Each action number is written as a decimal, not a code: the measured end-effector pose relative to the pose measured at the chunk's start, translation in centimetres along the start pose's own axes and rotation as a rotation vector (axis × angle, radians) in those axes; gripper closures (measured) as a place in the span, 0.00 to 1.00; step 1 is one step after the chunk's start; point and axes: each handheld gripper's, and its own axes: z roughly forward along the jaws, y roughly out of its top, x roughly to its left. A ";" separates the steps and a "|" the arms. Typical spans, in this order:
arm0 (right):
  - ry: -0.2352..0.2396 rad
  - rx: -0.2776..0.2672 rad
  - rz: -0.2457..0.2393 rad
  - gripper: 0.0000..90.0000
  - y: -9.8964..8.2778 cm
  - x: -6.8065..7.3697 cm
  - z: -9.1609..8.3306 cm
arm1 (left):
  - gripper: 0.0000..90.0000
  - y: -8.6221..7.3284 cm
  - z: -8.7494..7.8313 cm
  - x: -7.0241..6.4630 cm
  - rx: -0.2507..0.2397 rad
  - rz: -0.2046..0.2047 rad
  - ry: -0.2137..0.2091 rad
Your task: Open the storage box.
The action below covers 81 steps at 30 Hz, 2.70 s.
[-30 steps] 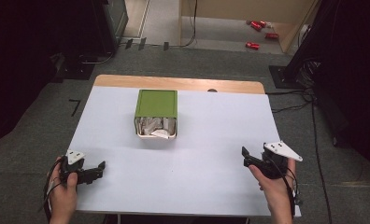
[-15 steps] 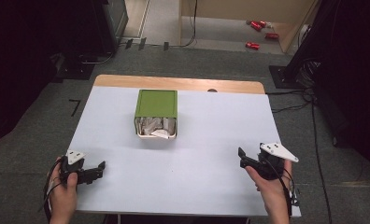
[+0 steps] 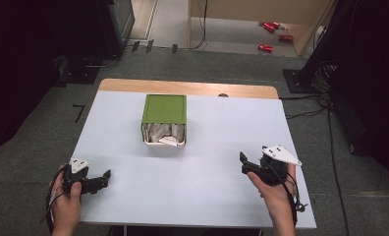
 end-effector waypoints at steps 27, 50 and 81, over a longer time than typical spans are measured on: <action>0.082 -0.021 -0.040 0.23 2.3 4.9 2.2 | 0.09 0.0 0.0 0.0 0.001 -0.001 0.000; 0.136 -0.055 -0.046 0.34 3.8 10.3 5.2 | 0.09 0.0 0.0 0.0 0.000 -0.003 0.000; 0.182 0.038 0.071 0.69 2.5 14.4 12.6 | 0.09 0.0 0.0 0.0 0.002 -0.002 -0.002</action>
